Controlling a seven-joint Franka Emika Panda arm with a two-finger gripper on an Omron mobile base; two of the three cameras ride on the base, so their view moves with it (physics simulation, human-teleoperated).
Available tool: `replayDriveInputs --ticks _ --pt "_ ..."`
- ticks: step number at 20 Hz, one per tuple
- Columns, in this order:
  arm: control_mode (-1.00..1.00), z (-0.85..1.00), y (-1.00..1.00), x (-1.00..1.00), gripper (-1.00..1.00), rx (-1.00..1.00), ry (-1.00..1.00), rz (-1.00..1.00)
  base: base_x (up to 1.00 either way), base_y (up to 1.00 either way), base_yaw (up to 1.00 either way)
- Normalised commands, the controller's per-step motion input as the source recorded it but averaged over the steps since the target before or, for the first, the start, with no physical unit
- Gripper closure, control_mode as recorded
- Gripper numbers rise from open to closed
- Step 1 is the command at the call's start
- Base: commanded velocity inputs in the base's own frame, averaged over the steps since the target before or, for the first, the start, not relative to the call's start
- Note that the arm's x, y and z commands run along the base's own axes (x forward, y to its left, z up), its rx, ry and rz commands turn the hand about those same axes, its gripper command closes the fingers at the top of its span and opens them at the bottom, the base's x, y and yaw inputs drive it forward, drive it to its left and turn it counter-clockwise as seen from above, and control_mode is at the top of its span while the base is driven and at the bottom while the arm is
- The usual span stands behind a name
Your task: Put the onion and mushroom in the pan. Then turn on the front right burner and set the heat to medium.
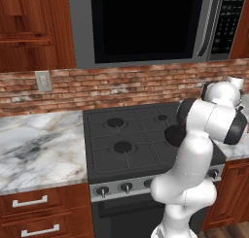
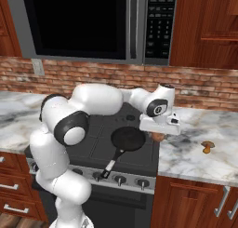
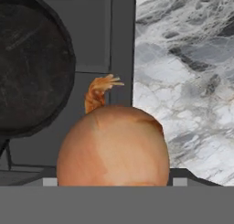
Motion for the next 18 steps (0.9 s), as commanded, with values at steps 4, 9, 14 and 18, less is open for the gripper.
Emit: replayDriveInputs --ticks 4,9,14,18 --pt "-1.0 0.22 0.98 0.0 1.0 -0.06 0.01 0.0 0.0 0.0 0.0" --pt "-1.0 0.02 0.9 0.0 1.0 -0.03 0.0 0.0 0.0 0.0 0.0" --pt "-1.0 0.0 0.59 0.03 1.0 0.0 0.0 0.0 0.0 0.0 0.0" --pt "-1.0 -0.02 0.29 0.32 1.0 0.0 -0.01 0.0 0.0 0.0 0.0"
